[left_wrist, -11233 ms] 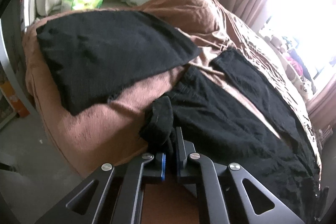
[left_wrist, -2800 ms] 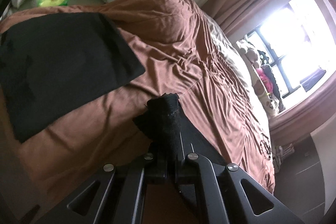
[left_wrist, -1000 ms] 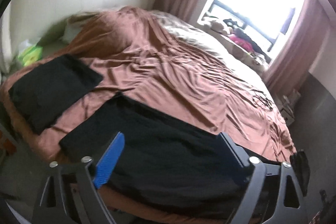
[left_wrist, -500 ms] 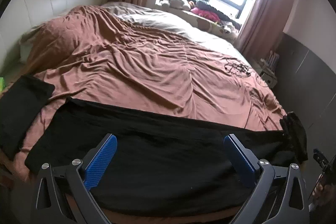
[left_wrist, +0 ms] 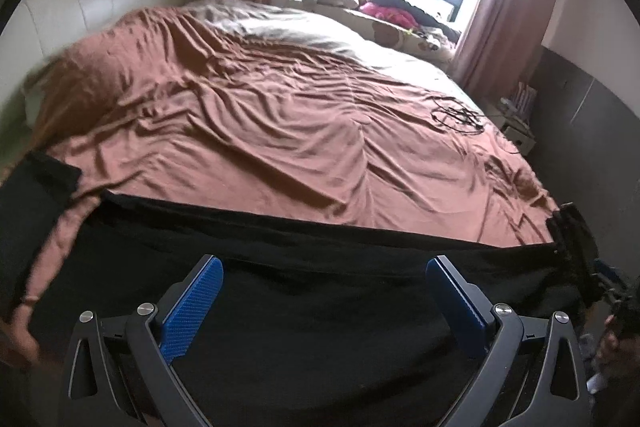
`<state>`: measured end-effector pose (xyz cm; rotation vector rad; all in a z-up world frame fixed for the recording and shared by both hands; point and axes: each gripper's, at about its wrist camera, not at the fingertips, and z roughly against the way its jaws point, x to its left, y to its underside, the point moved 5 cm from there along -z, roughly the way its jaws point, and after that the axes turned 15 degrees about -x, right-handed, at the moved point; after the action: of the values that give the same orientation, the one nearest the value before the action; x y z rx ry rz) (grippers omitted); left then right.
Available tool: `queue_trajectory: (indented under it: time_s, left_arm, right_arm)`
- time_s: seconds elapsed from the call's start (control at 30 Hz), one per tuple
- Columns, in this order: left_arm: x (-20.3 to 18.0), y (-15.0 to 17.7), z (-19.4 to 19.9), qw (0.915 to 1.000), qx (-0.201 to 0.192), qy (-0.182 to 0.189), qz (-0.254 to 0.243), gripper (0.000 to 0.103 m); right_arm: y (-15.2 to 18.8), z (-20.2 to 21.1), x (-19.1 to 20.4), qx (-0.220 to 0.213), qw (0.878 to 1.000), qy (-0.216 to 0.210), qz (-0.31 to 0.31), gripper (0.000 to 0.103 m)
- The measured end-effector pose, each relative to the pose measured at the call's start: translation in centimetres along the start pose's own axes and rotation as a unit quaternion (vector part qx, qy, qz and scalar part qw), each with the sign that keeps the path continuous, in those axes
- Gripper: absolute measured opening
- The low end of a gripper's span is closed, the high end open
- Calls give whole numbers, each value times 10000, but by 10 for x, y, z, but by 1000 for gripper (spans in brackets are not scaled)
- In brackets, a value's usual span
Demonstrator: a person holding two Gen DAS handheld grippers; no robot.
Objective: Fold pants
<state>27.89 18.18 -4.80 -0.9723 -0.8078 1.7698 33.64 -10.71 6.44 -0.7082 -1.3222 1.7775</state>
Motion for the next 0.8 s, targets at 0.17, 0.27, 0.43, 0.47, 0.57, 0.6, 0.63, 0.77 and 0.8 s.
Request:
queue_trajectory:
  time_s: [0.17,0.27,0.43,0.47,0.57,0.6,0.63,0.77,0.8]
  left_arm:
    - [1,8,-25,9998,80,-120,121,103]
    - [1,11,-39,9997,119,-93,185,103]
    - [5,17,-63,9991,234,-133,330,102]
    - [6,17,-68,9990,266,-127,341,102]
    - [10,21,-84,9979,438,-142,448,95]
    - [13,23,-90,9973,493,-142,519,93]
    - [16,24,-95,9968,545,-234,533,90]
    - [32,30,-114,9920,875,-573,711,84]
    - [37,32,-119,9901,959,-728,728,83]
  right_arm:
    - [-2,-30,8,133,9997,-114,140,84]
    - [-3,-48,9,180,9994,-196,203,84]
    - [-3,-77,14,342,9979,-460,312,84]
    - [-3,-84,16,385,9973,-521,336,84]
    - [-2,-108,21,582,9948,-702,448,84]
    - [-3,-115,22,628,9940,-748,483,84]
    - [-3,-123,24,681,9929,-815,539,84]
    - [-4,-146,32,804,9879,-1069,780,75]
    - [-4,-152,32,853,9869,-1123,777,73]
